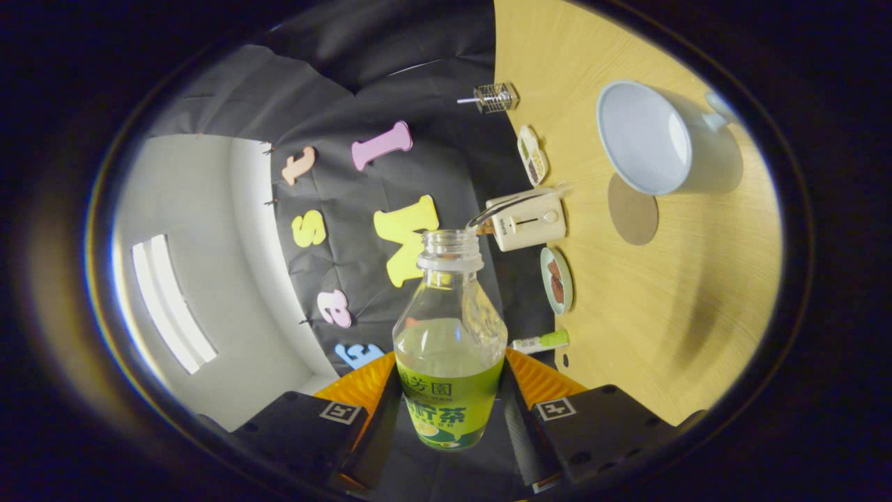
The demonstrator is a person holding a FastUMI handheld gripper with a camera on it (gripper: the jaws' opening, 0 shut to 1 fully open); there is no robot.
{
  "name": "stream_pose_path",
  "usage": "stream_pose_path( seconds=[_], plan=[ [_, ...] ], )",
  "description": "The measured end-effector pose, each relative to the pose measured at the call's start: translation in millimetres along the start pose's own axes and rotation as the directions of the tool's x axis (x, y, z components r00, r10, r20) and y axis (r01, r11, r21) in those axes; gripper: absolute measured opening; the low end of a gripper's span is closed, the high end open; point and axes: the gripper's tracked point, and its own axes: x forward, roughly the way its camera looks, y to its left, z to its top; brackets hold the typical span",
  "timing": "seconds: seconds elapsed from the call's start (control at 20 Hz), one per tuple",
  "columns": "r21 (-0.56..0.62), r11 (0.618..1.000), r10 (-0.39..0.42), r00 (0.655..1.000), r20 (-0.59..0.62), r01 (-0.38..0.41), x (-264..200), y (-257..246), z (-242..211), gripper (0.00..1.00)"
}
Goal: Take the bottle from table, then pour the juice into the cup, finally place the bottle on the coaster
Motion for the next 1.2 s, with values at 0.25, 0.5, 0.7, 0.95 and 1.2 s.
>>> stream_pose_path(
  seconds=[0.25, 0.5, 0.7, 0.95, 1.2],
  plan=[
    [0.050, 0.999, 0.015, 1.000, 0.023, -0.016, -6, 9, 16, 0.76],
    [0.091, 0.995, 0.034, 0.999, 0.024, -0.036, -7, 19, 21, 0.76],
    [0.125, 0.991, 0.039, 0.999, 0.036, -0.043, -10, 22, 27, 0.76],
    [0.139, 0.990, 0.037, 0.999, 0.021, -0.039, -11, 22, 24, 0.76],
    [0.187, 0.981, 0.044, 0.998, 0.052, -0.053, -9, 21, 29, 0.76]
  ],
)
